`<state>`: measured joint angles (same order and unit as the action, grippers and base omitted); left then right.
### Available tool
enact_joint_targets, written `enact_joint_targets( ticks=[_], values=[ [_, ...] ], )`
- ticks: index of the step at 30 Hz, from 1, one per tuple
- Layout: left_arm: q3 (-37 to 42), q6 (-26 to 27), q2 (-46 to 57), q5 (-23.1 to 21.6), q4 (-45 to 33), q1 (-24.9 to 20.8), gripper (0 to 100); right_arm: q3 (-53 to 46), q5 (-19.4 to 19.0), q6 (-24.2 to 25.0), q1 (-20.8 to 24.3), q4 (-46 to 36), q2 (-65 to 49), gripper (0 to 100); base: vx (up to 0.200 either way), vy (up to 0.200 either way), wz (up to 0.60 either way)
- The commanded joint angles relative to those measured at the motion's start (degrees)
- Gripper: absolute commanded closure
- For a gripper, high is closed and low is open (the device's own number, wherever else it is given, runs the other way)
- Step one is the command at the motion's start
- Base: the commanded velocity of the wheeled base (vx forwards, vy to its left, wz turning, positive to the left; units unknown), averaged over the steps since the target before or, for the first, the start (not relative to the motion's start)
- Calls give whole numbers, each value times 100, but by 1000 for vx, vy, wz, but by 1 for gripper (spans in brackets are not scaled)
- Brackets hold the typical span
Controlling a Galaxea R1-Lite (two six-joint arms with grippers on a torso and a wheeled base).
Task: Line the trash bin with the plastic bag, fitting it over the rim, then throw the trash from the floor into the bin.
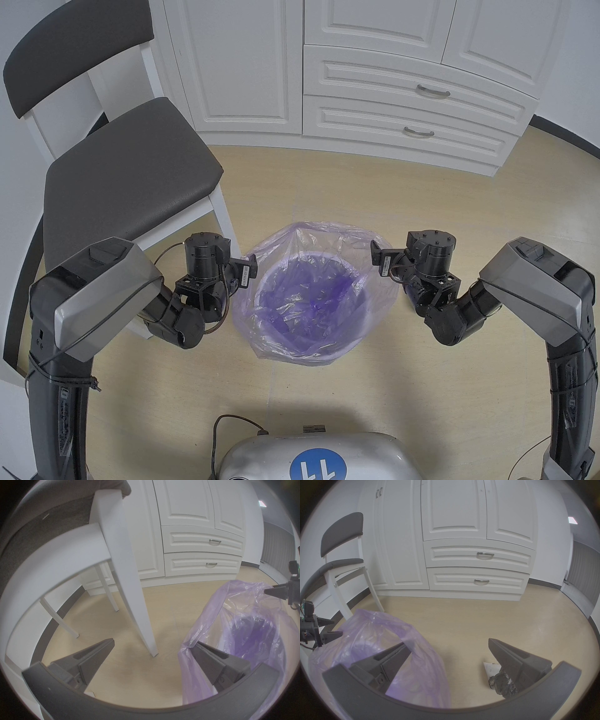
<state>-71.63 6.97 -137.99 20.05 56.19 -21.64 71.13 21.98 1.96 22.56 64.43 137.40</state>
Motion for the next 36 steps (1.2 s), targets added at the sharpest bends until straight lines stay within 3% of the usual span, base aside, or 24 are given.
enact_joint_targets(
  ticks=[1, 12, 17, 23, 32, 36],
  values=[
    [-334, -38, -405, 34, 15, -7, 0, 384, -9, 6, -165, -9, 410, 0, 0, 0, 0],
    [-756, -38, -844, 42, 68, 2, 0, 744, -80, 6, -314, -79, 806, 0, 0, 0, 0],
    [-448, 23, -695, 122, -64, 37, 0, 691, -80, -3, -367, -264, 806, 0, 0, 0, 0],
    [563, 331, 158, 42, -468, 46, 0, 340, -71, -64, -428, -405, 586, 0, 0, 0, 0],
    [765, 340, 422, 34, -398, 28, 0, -434, -80, -152, -340, -334, -82, 0, 0, 0, 0],
    [1028, 349, 624, 34, -389, -51, 0, -1198, -80, -530, -244, -264, -565, 0, 0, 0, 0]
  ],
)
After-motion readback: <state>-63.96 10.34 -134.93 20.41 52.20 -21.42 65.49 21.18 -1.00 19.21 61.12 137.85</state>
